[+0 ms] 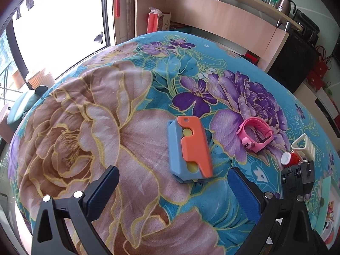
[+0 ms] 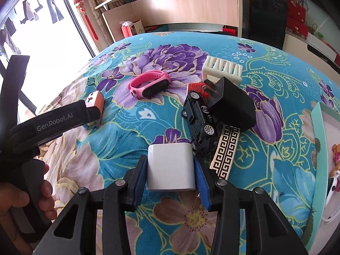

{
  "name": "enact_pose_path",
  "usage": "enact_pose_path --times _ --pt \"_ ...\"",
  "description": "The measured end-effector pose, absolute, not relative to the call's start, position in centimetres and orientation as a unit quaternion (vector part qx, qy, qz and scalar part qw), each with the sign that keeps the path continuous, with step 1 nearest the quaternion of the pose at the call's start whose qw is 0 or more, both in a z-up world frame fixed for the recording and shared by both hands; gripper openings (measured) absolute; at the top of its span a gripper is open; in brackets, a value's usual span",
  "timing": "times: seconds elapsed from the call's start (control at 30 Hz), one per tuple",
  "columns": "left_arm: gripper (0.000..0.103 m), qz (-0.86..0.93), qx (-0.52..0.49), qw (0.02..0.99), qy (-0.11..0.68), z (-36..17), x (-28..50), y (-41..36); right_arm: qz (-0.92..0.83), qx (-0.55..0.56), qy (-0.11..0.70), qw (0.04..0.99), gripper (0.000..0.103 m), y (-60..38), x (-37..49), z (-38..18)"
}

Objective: Organize rigid objects
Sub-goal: 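Move the right gripper to the white cube charger and close around it, then close the left gripper around the orange-and-blue slider toy, then carry the white charger and slider toy into the tray and open both grippers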

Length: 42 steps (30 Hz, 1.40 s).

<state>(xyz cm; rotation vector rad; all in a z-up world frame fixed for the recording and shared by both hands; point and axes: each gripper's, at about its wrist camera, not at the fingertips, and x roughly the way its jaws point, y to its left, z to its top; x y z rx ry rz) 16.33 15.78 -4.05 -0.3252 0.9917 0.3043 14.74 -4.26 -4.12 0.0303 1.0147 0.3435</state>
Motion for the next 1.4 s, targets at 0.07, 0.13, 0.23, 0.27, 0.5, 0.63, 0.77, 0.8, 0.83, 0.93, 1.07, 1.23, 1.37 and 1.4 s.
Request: enact_pose_path --times 0.07,0.13,0.23,0.27,0.5,0.63,0.77,0.8,0.83,0.93,1.07,1.23,1.37,1.4 --pt "0.098 0.143 -0.15 0.854 0.477 -4.4 16.8 15.7 0.163 0.018 0.482 0.861 0.045 -4.3 15.0 -4.1" --pt "0.097 0.148 -0.143 0.856 0.474 -4.6 17.1 15.7 0.162 0.02 0.481 0.862 0.045 -4.4 15.1 -4.2" --pt "0.091 0.15 -0.135 0.859 0.47 -4.7 17.5 15.6 0.162 0.019 0.48 0.862 0.045 -4.3 15.2 -4.2" --pt "0.088 0.152 -0.133 0.861 0.466 -4.7 17.6 15.7 0.162 0.018 0.48 0.862 0.045 -4.3 15.2 -4.2" --pt "0.082 0.157 -0.109 0.871 0.452 -5.3 18.5 15.1 0.162 0.018 0.479 0.862 0.045 -4.2 15.3 -4.2" --pt "0.067 0.152 -0.099 0.878 0.443 -5.2 18.6 14.7 0.162 0.018 0.479 0.862 0.045 -4.3 15.3 -4.2" --pt "0.047 0.138 -0.095 0.883 0.439 -5.1 18.7 14.3 0.162 0.018 0.479 0.862 0.045 -4.2 15.4 -4.3" --pt "0.046 0.137 -0.092 0.883 0.439 -5.1 18.7 14.2 0.162 0.018 0.479 0.862 0.045 -4.3 15.4 -4.3" --pt "0.045 0.135 -0.089 0.883 0.44 -5.1 18.7 14.0 0.162 0.018 0.479 0.862 0.045 -4.3 15.4 -4.3" --pt "0.045 0.129 -0.089 0.884 0.441 -5.0 18.5 13.9 0.162 0.018 0.479 0.862 0.045 -4.3 15.3 -4.3" --pt "0.045 0.12 -0.1 0.883 0.443 -4.7 18.1 13.9 0.163 0.021 0.479 0.862 0.044 -4.4 15.3 -4.3" --pt "0.045 0.107 -0.115 0.887 0.435 -3.7 17.2 13.5 0.17 0.036 0.476 0.862 0.044 -4.8 15.1 -3.9" --pt "0.045 0.098 -0.114 0.896 0.418 -2.0 16.6 13.0 0.181 0.045 0.458 0.869 0.044 -5.1 14.6 -2.7" --pt "0.045 0.094 -0.114 0.899 0.413 -1.6 16.4 12.8 0.183 0.047 0.45 0.873 0.044 -5.3 14.4 -2.3"
